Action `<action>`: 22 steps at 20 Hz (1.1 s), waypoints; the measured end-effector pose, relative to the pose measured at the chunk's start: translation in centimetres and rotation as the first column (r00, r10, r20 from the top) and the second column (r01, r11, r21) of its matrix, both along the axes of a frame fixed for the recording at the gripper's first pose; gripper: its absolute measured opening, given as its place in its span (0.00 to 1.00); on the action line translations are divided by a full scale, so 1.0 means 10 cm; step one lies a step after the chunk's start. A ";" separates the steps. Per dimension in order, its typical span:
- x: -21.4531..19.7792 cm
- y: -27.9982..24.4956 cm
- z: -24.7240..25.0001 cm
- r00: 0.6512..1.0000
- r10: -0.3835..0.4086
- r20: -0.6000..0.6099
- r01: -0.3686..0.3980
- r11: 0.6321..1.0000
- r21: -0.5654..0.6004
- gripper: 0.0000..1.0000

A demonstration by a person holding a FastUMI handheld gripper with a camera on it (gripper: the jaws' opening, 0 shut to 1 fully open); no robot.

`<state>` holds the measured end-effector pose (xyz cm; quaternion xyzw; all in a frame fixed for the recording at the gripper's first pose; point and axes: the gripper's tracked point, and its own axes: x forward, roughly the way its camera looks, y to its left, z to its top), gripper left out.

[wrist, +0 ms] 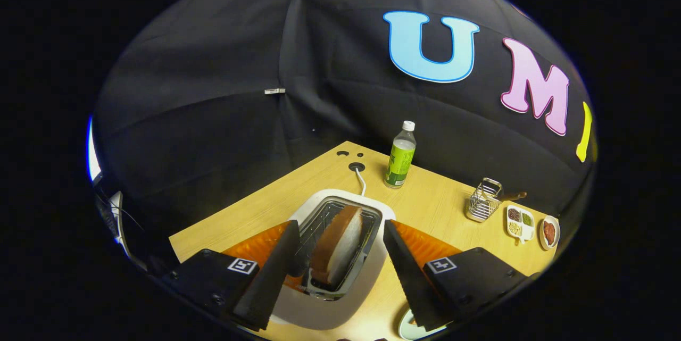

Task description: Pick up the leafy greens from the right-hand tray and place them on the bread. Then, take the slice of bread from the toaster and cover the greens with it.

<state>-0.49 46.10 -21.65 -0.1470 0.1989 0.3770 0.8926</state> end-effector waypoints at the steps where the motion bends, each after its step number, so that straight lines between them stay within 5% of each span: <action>1: 0.01 0.01 -0.02 1.000 -0.002 0.008 0.003 1.000 -0.012 0.99; 4: 0.00 0.07 -0.09 0.999 -0.006 0.048 0.008 0.999 -0.042 0.94; 7: 0.02 0.10 -0.12 0.995 0.000 0.095 0.006 0.998 -0.069 0.66; 15: 0.04 0.03 -0.19 0.997 -0.033 0.075 0.040 0.994 -0.099 0.26; 22: 0.03 0.02 -0.16 0.999 -0.054 0.004 0.054 0.996 -0.075 0.18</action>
